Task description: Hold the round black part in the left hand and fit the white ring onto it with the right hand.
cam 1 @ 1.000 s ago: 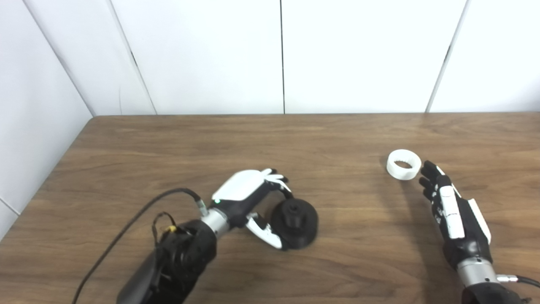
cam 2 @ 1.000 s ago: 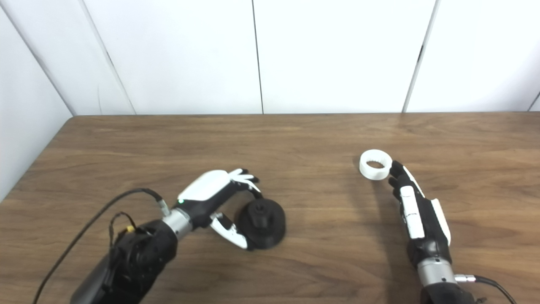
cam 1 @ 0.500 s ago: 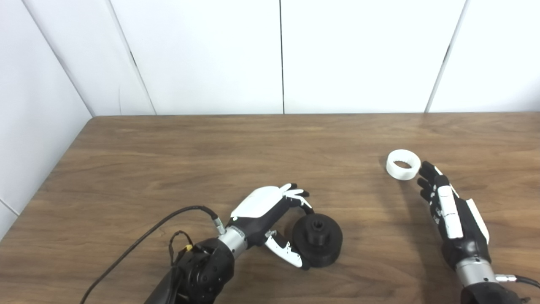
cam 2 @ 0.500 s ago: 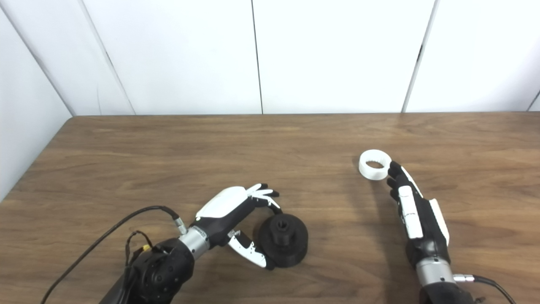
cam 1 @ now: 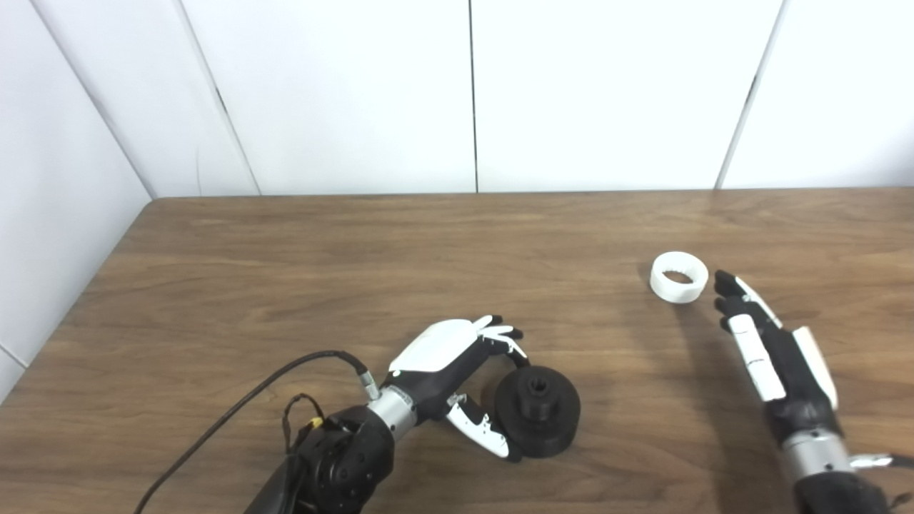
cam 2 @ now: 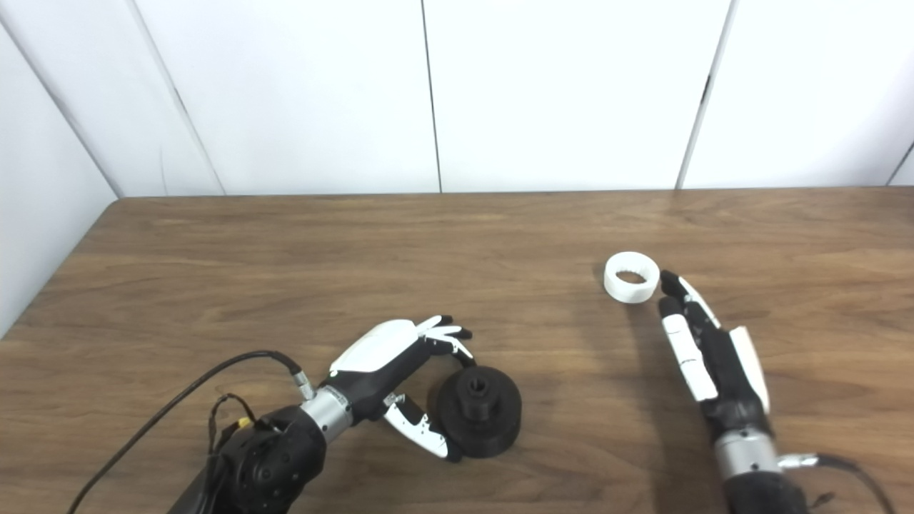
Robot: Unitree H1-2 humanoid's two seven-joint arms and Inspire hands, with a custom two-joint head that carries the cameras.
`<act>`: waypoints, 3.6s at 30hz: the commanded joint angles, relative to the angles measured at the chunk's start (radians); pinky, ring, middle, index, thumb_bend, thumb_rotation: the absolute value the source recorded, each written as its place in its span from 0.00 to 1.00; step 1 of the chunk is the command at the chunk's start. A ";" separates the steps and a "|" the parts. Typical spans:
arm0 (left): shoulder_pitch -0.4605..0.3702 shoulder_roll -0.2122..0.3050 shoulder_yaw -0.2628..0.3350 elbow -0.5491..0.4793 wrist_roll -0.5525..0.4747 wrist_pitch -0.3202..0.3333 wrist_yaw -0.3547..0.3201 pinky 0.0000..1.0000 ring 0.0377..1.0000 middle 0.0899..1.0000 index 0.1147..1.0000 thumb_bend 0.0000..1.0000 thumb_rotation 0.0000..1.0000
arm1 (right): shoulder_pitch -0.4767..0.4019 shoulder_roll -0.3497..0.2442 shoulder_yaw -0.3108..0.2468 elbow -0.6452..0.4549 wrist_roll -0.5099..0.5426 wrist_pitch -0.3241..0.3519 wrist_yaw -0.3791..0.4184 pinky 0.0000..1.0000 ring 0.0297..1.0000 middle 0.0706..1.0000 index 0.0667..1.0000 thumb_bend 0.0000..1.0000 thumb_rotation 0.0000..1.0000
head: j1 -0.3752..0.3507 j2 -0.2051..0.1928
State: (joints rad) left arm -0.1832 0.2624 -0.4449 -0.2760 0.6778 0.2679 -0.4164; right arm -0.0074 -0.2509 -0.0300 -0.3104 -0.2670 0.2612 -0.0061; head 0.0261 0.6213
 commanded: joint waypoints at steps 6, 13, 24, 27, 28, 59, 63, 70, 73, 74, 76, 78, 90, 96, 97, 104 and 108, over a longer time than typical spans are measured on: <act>-0.001 0.006 0.015 0.021 0.032 -0.025 0.044 0.93 0.98 0.90 0.57 0.91 0.20 | -0.134 -0.085 -0.045 -0.070 -0.027 0.051 0.034 0.87 0.89 0.88 0.80 0.63 0.65 | 0.005 0.001; -0.001 0.009 0.024 0.041 0.027 -0.038 0.065 0.91 0.98 0.90 0.57 0.91 0.20 | -0.159 -0.130 -0.063 -0.065 -0.018 0.041 0.072 0.83 0.86 0.85 0.78 0.62 0.58 | 0.002 0.004; -0.003 0.018 0.037 0.057 0.034 -0.058 0.075 0.91 0.98 0.90 0.57 0.90 0.20 | -0.286 -0.209 -0.007 0.072 -0.083 0.060 0.125 0.88 0.91 0.90 0.75 0.87 0.42 | -0.011 0.001; -0.003 0.017 0.039 0.058 0.033 -0.056 0.074 0.91 0.98 0.90 0.56 0.91 0.20 | -0.342 -0.231 0.036 0.127 -0.139 0.061 0.130 0.87 0.91 0.90 0.73 0.92 0.41 | -0.027 -0.005; -0.003 0.018 0.040 0.057 0.028 -0.056 0.071 0.91 0.98 0.90 0.57 0.91 0.20 | -0.358 -0.235 0.048 0.138 -0.152 0.063 0.135 0.87 0.91 0.90 0.72 0.94 0.40 | -0.028 -0.005; -0.006 0.030 0.093 0.001 0.002 -0.022 -0.019 0.92 0.99 0.91 0.59 0.90 0.19 | -0.531 -0.240 0.222 0.418 -0.281 0.090 0.221 0.88 0.98 0.93 0.72 0.99 0.37 | -0.124 0.030; -0.011 0.035 0.098 -0.002 -0.007 -0.024 -0.029 0.91 1.00 0.91 0.59 0.89 0.19 | -0.533 -0.239 0.227 0.415 -0.285 0.104 0.232 0.89 0.99 0.93 0.72 0.99 0.37 | -0.129 0.033; -0.017 0.035 0.101 -0.007 -0.003 -0.018 -0.042 0.91 1.00 0.91 0.59 0.89 0.20 | -0.538 -0.247 0.241 0.418 -0.300 0.107 0.245 0.89 0.98 0.93 0.71 0.99 0.38 | -0.129 0.035; -0.013 0.033 0.102 -0.004 -0.001 -0.030 -0.030 0.91 0.99 0.91 0.59 0.89 0.19 | -0.538 -0.244 0.240 0.428 -0.301 0.104 0.243 0.89 0.98 0.93 0.71 0.98 0.38 | -0.128 0.034; -0.012 0.032 0.102 -0.003 0.000 -0.033 -0.027 0.91 0.99 0.91 0.58 0.89 0.19 | -0.539 -0.242 0.240 0.433 -0.300 0.103 0.242 0.89 0.98 0.93 0.71 0.97 0.37 | -0.128 0.034; -0.013 0.033 0.102 -0.006 0.000 -0.029 -0.033 0.91 0.99 0.91 0.59 0.89 0.19 | -0.540 -0.240 0.242 0.441 -0.303 0.103 0.240 0.88 0.98 0.93 0.71 0.97 0.38 | -0.128 0.035; -0.011 0.031 0.103 -0.013 0.002 -0.019 -0.037 0.92 1.00 0.91 0.59 0.89 0.19 | -0.540 -0.237 0.242 0.452 -0.302 0.100 0.236 0.88 0.98 0.93 0.70 0.96 0.37 | -0.128 0.035; -0.009 0.039 0.102 -0.032 -0.004 -0.011 -0.046 0.90 0.99 0.91 0.59 0.89 0.19 | -0.539 -0.231 0.239 0.484 -0.294 0.083 0.225 0.88 0.98 0.93 0.69 0.93 0.35 | -0.125 0.037; -0.010 0.042 0.104 -0.040 -0.010 -0.003 -0.057 0.90 1.00 0.91 0.59 0.89 0.19 | -0.542 -0.232 0.241 0.501 -0.296 0.077 0.221 0.88 0.98 0.93 0.69 0.93 0.36 | -0.122 0.036; -0.010 0.041 0.105 -0.040 -0.011 -0.003 -0.058 0.90 1.00 0.91 0.59 0.89 0.19 | -0.543 -0.232 0.242 0.503 -0.296 0.076 0.220 0.88 0.98 0.93 0.69 0.93 0.36 | -0.122 0.036; -0.010 0.038 0.106 -0.039 -0.006 -0.005 -0.056 0.90 1.00 0.91 0.59 0.89 0.19 | -0.545 -0.225 0.235 0.521 -0.285 0.062 0.209 0.88 0.98 0.93 0.68 0.92 0.36 | -0.121 0.037; -0.008 0.034 0.107 -0.036 -0.004 -0.004 -0.052 0.90 1.00 0.91 0.59 0.90 0.19 | -0.545 -0.224 0.233 0.529 -0.282 0.050 0.202 0.88 0.98 0.93 0.66 0.91 0.37 | -0.117 0.038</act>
State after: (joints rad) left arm -0.1753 0.2890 -0.3480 -0.2895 0.6710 0.2633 -0.4821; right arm -0.4997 -0.4706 0.2152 0.2259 -0.5520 0.3413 0.2243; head -0.0905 0.6581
